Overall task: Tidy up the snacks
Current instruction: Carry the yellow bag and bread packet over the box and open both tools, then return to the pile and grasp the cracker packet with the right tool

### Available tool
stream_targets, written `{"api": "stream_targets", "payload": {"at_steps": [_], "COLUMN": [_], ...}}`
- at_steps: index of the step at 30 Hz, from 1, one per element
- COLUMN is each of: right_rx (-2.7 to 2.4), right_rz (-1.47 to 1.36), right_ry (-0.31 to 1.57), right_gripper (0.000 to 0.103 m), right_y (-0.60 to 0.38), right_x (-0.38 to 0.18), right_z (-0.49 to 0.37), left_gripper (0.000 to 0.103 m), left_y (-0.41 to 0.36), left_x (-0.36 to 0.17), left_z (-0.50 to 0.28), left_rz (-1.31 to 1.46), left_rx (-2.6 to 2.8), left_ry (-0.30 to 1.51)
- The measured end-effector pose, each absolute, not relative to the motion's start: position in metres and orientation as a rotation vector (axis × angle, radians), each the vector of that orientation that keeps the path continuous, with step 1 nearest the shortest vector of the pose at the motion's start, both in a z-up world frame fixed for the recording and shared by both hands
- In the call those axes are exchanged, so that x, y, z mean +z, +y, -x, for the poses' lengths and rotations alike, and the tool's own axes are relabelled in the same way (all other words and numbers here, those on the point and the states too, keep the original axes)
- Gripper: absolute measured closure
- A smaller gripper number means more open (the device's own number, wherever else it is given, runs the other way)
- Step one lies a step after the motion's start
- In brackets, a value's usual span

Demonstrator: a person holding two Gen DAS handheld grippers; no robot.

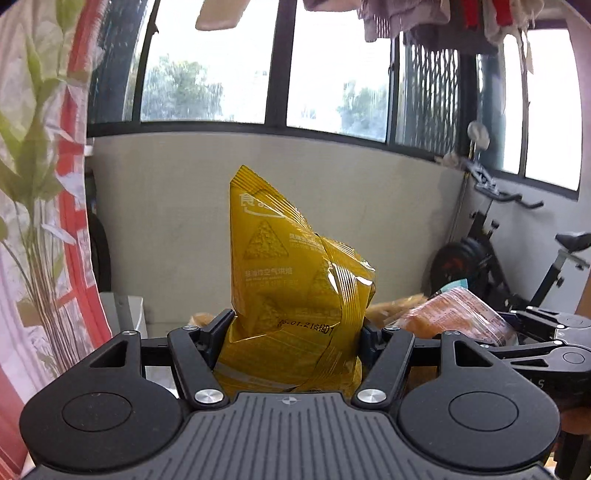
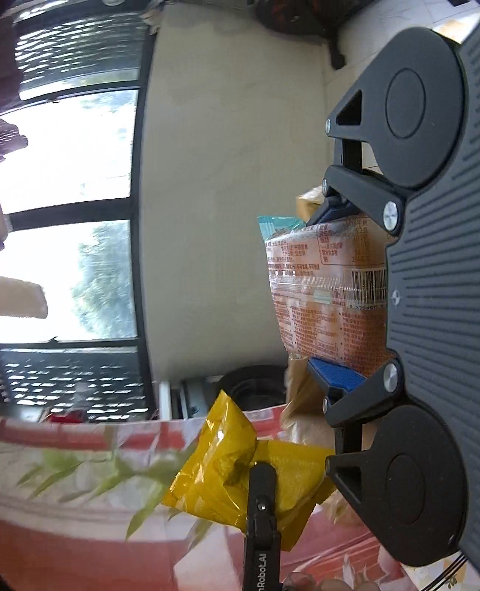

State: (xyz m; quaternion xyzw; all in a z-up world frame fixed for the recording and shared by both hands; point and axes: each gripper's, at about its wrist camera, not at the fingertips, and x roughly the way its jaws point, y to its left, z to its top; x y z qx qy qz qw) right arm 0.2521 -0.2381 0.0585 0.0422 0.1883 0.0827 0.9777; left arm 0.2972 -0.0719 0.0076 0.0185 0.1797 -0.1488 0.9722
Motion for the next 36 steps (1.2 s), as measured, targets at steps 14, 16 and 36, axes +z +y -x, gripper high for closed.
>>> {"api": "stream_targets", "payload": {"at_steps": [14,16,36], "right_rx": [0.193,0.21,0.332], "right_rz": [-0.124,-0.119,-0.019], "right_ry": [0.386,0.378,0.6], "right_gripper": [0.018,0.018,0.042], "right_y": [-0.233,-0.228,-0.137], "right_x": [0.061,0.063,-0.033], "right_z": [-0.235,-0.223,-0.098], "left_gripper": [0.018,0.018,0.02], "left_y": [-0.055,-0.049,0.006], "left_x": [0.005,0.007,-0.06], "left_z": [-0.299,-0.287,-0.176], "left_rz": [-0.1,-0.109,-0.057], "left_rx": [-0.253,-0.251,-0.218], "left_ry": [0.478,0.477,0.601]}}
